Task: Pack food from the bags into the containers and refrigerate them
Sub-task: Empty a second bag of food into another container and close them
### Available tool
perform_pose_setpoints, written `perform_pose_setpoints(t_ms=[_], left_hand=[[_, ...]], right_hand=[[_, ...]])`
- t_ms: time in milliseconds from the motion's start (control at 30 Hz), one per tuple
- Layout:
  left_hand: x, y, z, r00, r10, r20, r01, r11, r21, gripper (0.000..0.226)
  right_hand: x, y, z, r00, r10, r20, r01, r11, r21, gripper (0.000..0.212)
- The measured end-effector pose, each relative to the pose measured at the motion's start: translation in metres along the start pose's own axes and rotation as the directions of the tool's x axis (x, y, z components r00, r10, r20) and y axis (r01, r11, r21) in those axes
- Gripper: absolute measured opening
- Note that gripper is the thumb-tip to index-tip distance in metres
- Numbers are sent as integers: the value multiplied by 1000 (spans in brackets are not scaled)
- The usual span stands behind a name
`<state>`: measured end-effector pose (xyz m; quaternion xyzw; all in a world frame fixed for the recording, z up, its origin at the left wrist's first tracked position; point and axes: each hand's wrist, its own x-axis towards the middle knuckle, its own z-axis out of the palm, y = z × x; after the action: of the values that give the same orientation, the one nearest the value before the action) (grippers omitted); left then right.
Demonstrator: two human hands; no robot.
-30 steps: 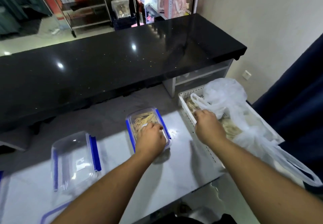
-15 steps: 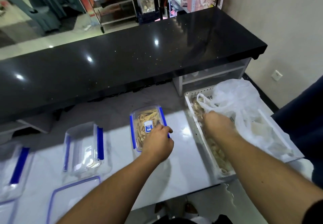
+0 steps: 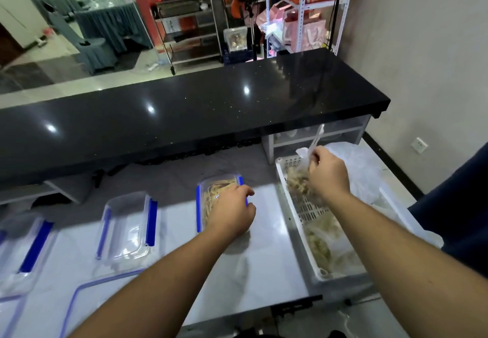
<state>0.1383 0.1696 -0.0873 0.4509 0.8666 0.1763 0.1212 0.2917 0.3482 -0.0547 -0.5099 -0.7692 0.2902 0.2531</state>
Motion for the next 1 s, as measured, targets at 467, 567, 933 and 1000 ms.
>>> perform_pose_setpoints(t_ms=[467,567,933,1000], left_hand=[[-37,-26,-43,979,-64,-195,1,951,-310,25],[-54,-51,-53,978,-118,-172,51,935,-351,28],[-130,-171,-73,979,-195,67,205,891,-405,27],[-136,-187,-74,976,-186,110,214,887,-408,32]], right_hand=[[-73,-89,22,834,-508,215,476,860,187,14],[-101,-102,51,803,-520,291,473,853,219,15],[-197,-160,148,759,-472,449,421,881,215,9],[-207,-164,161,772,-433,466,388,901,194,9]])
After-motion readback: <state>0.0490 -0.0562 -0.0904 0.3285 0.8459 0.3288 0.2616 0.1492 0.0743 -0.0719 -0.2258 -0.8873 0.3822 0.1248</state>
